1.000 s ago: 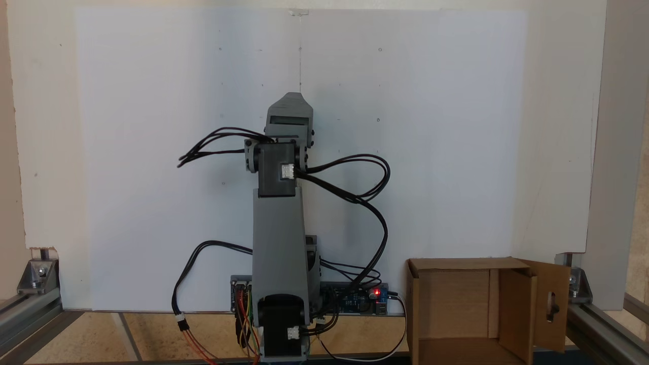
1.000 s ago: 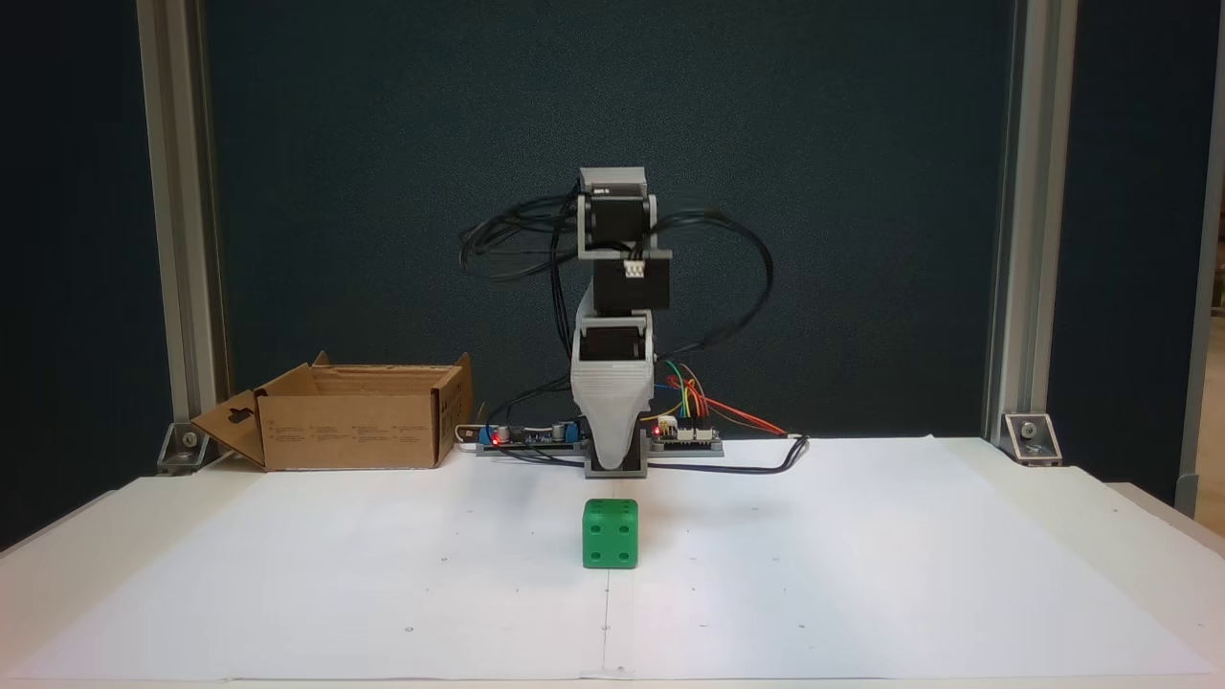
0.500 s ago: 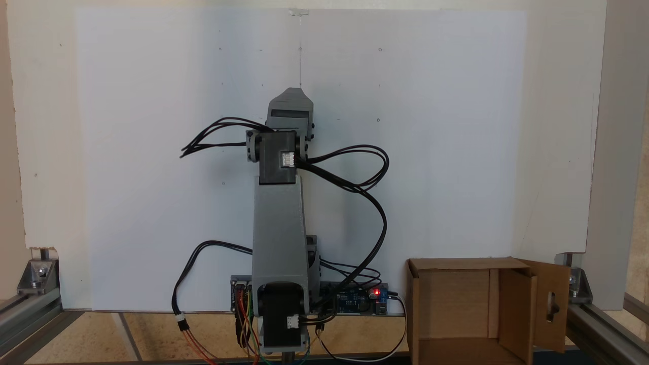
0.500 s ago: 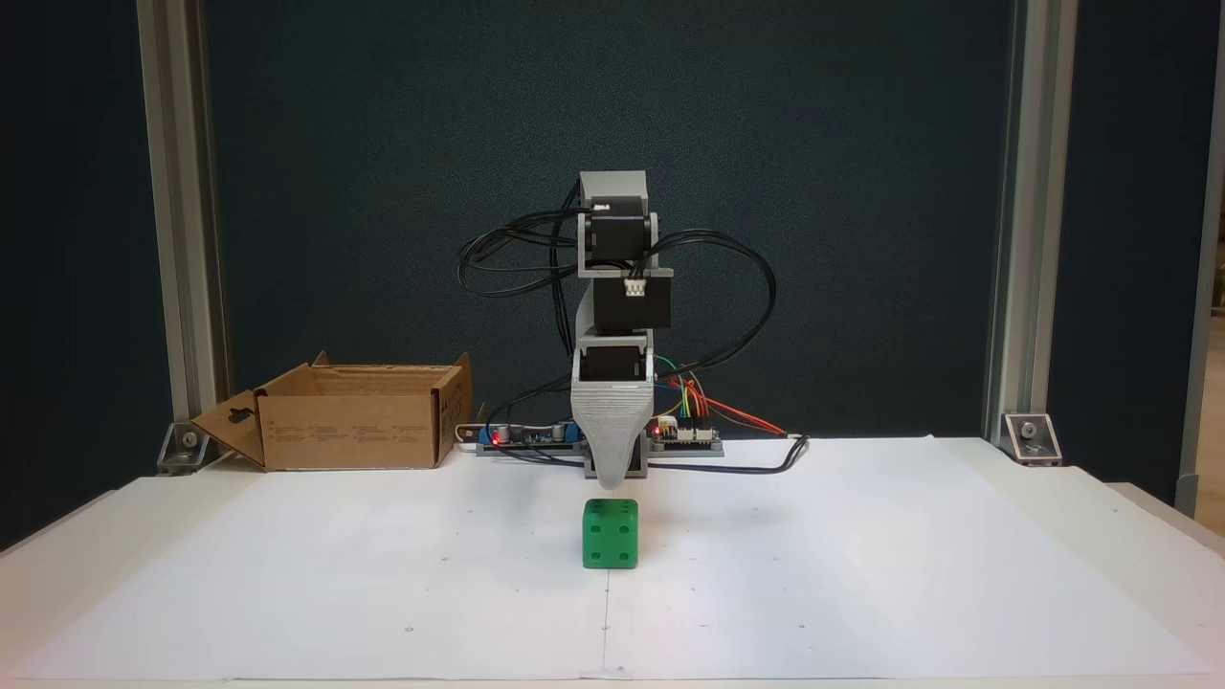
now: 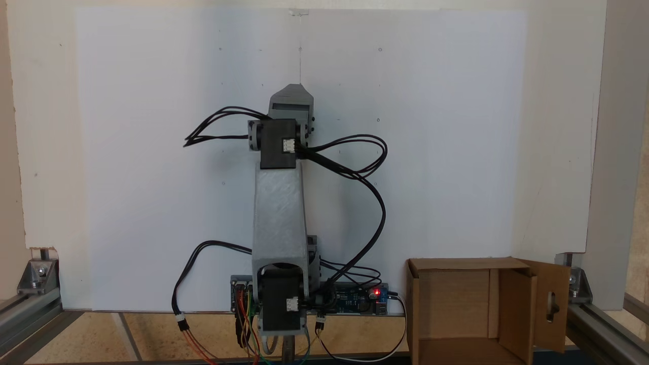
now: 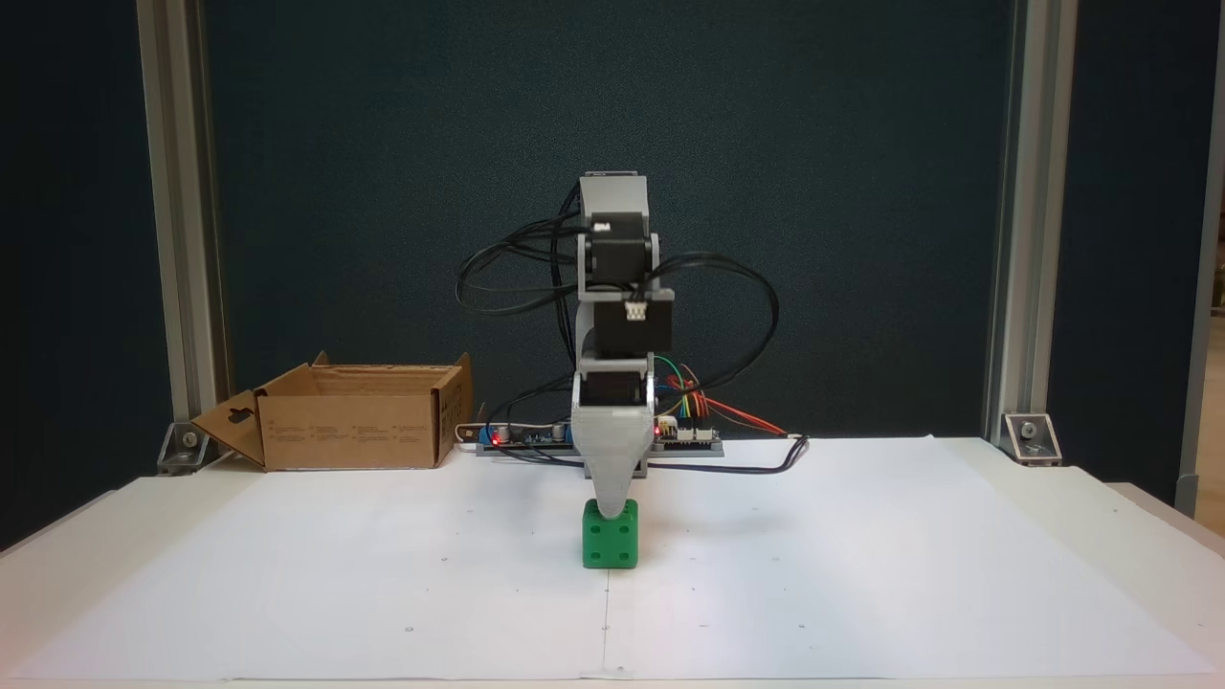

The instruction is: Grasp a green dice and put it in the bin.

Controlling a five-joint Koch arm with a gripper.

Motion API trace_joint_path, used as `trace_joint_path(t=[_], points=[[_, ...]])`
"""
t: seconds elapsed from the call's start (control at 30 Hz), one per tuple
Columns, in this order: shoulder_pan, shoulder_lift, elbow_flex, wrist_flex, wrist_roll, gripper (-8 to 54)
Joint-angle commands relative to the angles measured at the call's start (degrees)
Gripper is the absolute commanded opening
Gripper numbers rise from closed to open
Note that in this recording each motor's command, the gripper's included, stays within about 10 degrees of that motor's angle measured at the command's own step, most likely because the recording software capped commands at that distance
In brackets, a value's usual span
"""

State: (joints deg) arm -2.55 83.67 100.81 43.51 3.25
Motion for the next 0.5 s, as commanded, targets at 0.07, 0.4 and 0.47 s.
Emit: trace_joint_path(t=[0.07, 0.4, 0.47], points=[[-0.53, -0.44, -3.43, -0.18, 2.46, 43.1], [0.26, -2.99, -3.43, -0.70, 2.46, 43.1], [0.35, -3.78, -3.43, -0.70, 2.37, 43.1]])
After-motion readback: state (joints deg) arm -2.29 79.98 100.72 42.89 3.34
